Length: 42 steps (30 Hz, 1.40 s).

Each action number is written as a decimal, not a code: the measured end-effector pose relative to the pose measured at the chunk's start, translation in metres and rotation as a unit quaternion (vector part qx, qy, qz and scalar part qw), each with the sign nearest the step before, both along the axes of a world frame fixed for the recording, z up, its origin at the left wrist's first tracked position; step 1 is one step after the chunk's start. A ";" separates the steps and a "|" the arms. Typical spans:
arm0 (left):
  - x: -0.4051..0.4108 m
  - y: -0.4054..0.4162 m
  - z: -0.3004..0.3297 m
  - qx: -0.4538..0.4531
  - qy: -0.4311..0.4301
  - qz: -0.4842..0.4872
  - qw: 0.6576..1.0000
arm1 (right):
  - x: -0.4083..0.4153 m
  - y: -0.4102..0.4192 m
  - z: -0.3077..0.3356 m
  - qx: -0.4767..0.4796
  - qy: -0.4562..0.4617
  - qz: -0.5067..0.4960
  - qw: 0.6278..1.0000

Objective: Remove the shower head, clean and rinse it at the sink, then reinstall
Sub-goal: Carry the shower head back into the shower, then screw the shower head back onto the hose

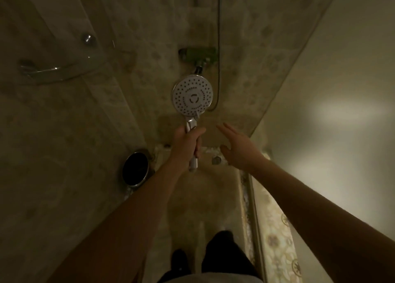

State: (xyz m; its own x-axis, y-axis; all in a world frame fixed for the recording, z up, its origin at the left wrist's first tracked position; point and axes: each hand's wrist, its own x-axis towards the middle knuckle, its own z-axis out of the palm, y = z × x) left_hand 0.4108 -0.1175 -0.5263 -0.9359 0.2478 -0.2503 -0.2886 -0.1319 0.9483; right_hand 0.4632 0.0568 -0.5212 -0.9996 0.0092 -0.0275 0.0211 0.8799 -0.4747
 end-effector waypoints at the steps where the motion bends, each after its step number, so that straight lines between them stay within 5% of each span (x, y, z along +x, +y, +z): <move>1: -0.016 0.008 0.001 -0.003 0.010 0.011 1.000 | -0.024 0.008 0.002 -0.002 0.006 0.014 1.000; 10: -0.135 0.075 0.035 -0.022 0.024 0.105 0.994 | -0.192 0.076 0.035 -0.048 0.067 0.144 0.986; 19: -0.257 0.107 0.144 -0.019 0.132 0.157 0.979 | -0.332 0.103 0.142 -0.102 0.135 0.188 0.967; 25: -0.323 0.108 0.267 0.015 0.217 0.087 0.972 | -0.387 0.104 0.271 -0.017 0.264 0.164 0.950; 31: -0.360 0.111 0.360 0.033 0.257 0.054 0.964 | -0.417 0.111 0.389 0.022 0.225 0.111 0.968; 42: -0.373 0.113 0.429 0.009 0.275 0.004 0.961 | -0.467 0.125 0.523 -0.046 0.379 -0.027 0.924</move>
